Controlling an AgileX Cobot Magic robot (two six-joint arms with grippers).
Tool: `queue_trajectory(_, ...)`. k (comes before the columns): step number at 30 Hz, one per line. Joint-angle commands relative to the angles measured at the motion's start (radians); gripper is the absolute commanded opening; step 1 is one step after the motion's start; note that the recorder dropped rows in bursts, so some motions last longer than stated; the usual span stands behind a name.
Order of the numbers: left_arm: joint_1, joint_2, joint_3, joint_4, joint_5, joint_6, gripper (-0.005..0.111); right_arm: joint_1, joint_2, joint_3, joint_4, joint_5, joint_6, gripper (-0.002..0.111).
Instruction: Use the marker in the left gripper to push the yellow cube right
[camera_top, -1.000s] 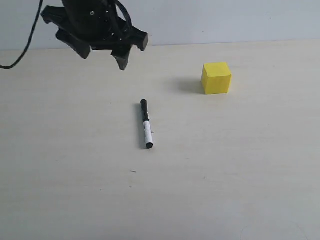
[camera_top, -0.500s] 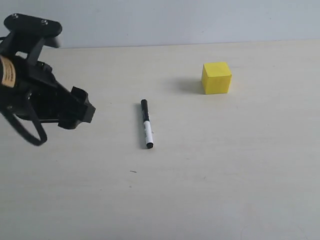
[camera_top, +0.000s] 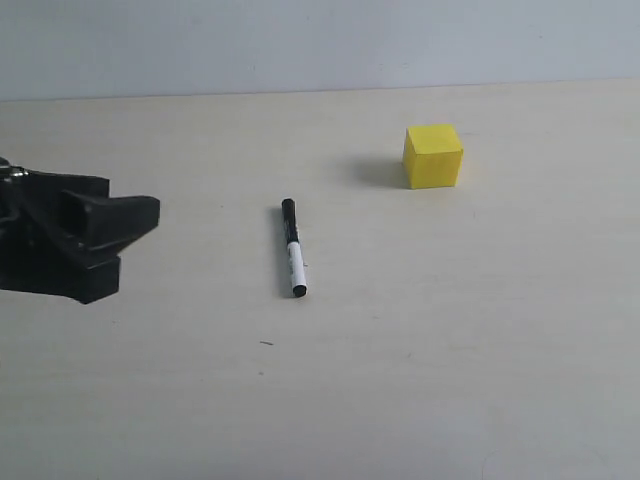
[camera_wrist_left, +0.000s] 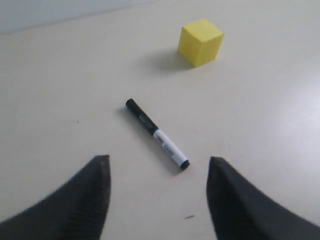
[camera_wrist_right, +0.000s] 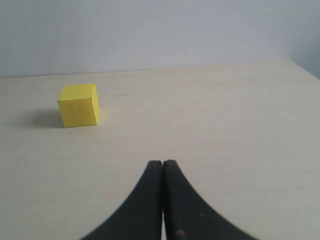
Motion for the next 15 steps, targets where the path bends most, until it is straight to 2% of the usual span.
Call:
queue_trajectory(1,0.001,-0.123,0.024,0.009,-0.033,-0.001,0.025,0.002,-0.004,0.004,0.000,-0.010,-0.001,0.000)
queue_trajectory(4,0.001,-0.199,0.027,0.009,-0.011,-0.005,0.000,0.002,-0.004,0.004,0.000,-0.010,-0.001,0.000)
queue_trajectory(9,0.001,-0.284,0.027,0.009,0.069,-0.005,0.000,0.002,-0.004,0.004,0.000,-0.010,-0.001,0.000)
queue_trajectory(15,0.001,-0.306,0.027,0.009,0.069,-0.005,0.000,0.002,-0.004,0.004,0.000,-0.010,-0.001,0.000)
